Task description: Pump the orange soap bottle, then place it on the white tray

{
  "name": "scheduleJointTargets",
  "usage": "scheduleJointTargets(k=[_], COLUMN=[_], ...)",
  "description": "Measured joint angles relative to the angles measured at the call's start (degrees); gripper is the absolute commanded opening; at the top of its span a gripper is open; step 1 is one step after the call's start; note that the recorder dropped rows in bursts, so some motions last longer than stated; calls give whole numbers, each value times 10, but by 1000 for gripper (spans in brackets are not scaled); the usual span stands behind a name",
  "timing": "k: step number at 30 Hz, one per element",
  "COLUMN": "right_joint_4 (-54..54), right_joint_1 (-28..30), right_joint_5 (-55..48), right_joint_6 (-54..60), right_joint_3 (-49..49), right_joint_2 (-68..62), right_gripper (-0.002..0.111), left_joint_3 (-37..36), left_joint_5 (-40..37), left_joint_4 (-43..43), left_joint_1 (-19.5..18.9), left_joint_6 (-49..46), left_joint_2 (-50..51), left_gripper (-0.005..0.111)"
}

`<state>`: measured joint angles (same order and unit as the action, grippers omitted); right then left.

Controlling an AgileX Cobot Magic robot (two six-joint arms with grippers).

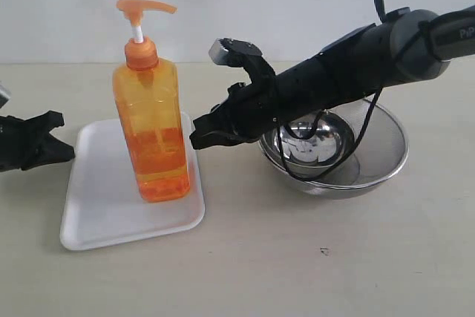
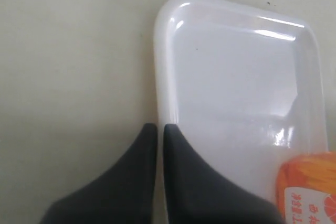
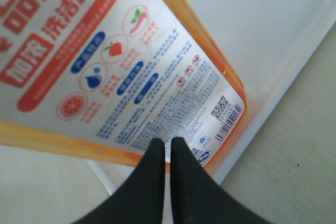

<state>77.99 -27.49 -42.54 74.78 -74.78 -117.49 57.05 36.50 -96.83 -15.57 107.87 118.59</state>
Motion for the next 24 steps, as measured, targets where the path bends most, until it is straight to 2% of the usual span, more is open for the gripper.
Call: scheduleJointTargets(k=[12,24], right_joint_4=[-2,-10], right_joint_1=[0,0], right_joint_5=[-1,-16], right_joint_6=[0,0], right_joint_3=[0,0], right_joint_2=[0,0], right_gripper=[0,0], left_joint_3=[9,9], left_joint_5=[33,41], left_joint_4=[41,73], left_joint_1=[0,0], left_joint_6=[4,-31], left_joint_2=[33,38], left_gripper=[5,5])
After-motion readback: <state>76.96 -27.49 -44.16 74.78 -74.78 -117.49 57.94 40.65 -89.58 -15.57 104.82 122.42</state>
